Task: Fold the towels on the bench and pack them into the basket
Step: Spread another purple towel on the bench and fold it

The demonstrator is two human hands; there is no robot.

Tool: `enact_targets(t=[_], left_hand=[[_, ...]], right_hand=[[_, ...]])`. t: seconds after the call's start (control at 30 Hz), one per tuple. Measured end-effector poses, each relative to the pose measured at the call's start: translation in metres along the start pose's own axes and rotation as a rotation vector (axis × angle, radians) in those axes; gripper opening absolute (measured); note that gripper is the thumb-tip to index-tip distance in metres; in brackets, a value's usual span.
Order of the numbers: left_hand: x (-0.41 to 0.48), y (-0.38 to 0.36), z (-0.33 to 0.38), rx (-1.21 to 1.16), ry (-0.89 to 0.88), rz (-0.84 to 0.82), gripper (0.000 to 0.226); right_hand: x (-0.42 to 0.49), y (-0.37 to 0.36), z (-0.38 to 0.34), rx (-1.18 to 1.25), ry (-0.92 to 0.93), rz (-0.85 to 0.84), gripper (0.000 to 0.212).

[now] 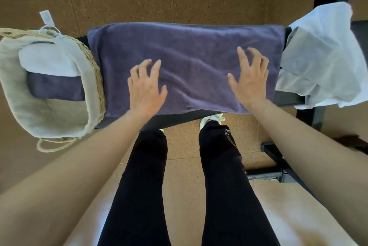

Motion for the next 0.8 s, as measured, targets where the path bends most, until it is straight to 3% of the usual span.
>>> enact_targets(t=[0.23, 0.37, 0.47, 0.57, 0.67, 0.8], left_hand=[[-0.097, -0.071, 0.007, -0.056, 0.141, -0.236, 0.048], [-0.103, -0.073, 0.002, -0.047, 0.116, -0.249, 0.032], [-0.092, -0.064, 0.008, -0.028, 0.157, -0.217, 0.031], [-0.072, -0.053, 0.045, 0.005, 0.086, -0.16, 0.029], [-0.049, -0.042, 0.097, -0.092, 0.02, -0.14, 0.026], [-0.021, -0.031, 0.156, -0.229, -0.07, -0.041, 0.041]], right_hand=[[-0.076, -0.046, 0.054, 0.056, -0.045, -0.183, 0.072], [-0.076, -0.043, 0.071, 0.143, -0.073, -0.201, 0.071], [-0.07, -0.028, 0.079, 0.245, -0.092, -0.12, 0.062], [-0.071, -0.009, 0.119, 0.362, -0.394, 0.033, 0.05], [-0.085, -0.031, 0.161, 0.601, -0.743, 0.008, 0.046], [-0.088, -0.045, 0.18, 0.675, -0.715, -0.017, 0.044]])
Point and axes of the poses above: each hand's wrist, its own x-axis towards the middle knuckle, its own y-axis out of the back of the hand, z = x × y, the point moved 9 cm from there along x, towards the middle knuckle, and after that the axes turned 1 degree about y, right-handed, at the moved point
